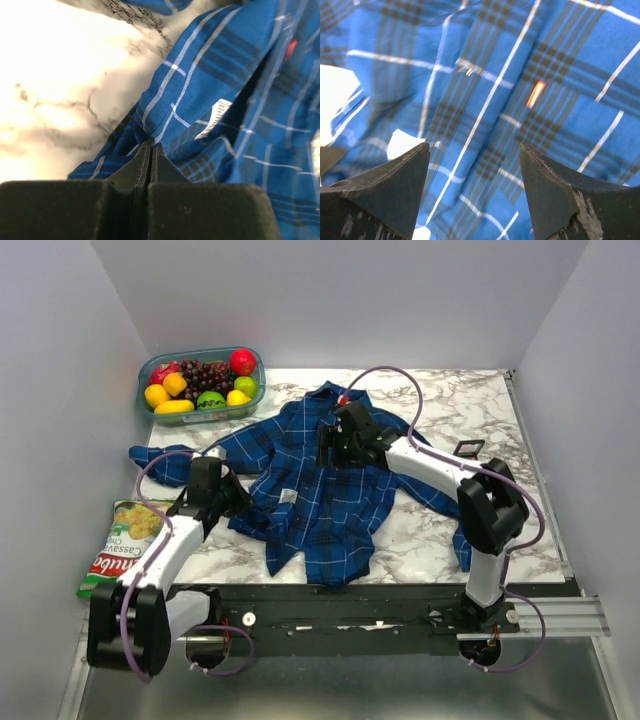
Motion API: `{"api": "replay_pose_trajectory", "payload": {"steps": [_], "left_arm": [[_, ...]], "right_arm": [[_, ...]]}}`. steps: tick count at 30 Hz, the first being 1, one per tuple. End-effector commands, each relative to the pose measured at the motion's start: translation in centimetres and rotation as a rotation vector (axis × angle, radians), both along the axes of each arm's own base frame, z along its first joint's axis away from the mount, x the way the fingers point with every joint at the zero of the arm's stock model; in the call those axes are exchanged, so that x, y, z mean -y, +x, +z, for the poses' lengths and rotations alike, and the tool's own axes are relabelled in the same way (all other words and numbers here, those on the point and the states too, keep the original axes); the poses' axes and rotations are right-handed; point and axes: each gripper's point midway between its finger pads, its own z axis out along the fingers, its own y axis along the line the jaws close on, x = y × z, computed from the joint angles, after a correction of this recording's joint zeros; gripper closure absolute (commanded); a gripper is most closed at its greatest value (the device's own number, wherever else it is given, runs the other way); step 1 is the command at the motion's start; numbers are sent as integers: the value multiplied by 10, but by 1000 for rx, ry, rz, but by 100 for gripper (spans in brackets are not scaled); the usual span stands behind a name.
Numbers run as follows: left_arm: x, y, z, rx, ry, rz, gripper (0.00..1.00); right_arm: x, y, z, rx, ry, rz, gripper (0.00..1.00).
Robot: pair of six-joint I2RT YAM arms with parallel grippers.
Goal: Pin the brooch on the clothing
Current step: Flatten out the crumpled clothing at the center of the board.
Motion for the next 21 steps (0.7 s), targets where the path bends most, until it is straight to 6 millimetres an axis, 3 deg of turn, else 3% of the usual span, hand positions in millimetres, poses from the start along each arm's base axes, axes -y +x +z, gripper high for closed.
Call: {"api": "replay_pose_trajectory", "payload": {"steps": [1, 5, 6, 8, 10, 12, 13, 14, 16, 17, 18, 21], "left_arm": [[-10, -13, 12, 58, -45, 115, 96], [-12, -26, 5, 45, -39, 112, 96], [-10, -33, 1, 24, -43, 104, 96], [-7, -39, -3, 6, -66, 102, 97], [-4, -47, -8, 3, -96, 103, 97], [-3, -49, -5, 23, -123, 114, 97], [-3, -52, -8, 16, -128, 119, 97], [-2, -54, -9, 15, -131, 120, 98], [1, -57, -6, 11, -153, 116, 98], [2, -58, -4, 13, -161, 114, 99], [2, -60, -2, 20, -168, 116, 99], [0, -60, 10, 50, -178, 136, 99]], "right_arm": [[-14, 12, -8, -7, -4, -4, 20], [-25, 29, -8, 6, 5, -31, 20], [-28, 38, 1, 31, 14, -49, 21], [-32, 47, -5, 27, 6, -70, 21], [-39, 63, 8, 64, 16, -92, 21], [-41, 70, -9, 38, -20, -104, 21], [-50, 84, 10, 72, 6, -111, 21], [-48, 82, -20, 14, -51, -114, 21], [-52, 92, -23, 6, -76, -129, 21], [-55, 98, -16, 9, -75, -134, 21], [-55, 100, -35, -13, -102, -136, 21], [-49, 104, -51, -44, -110, -170, 22]]}}
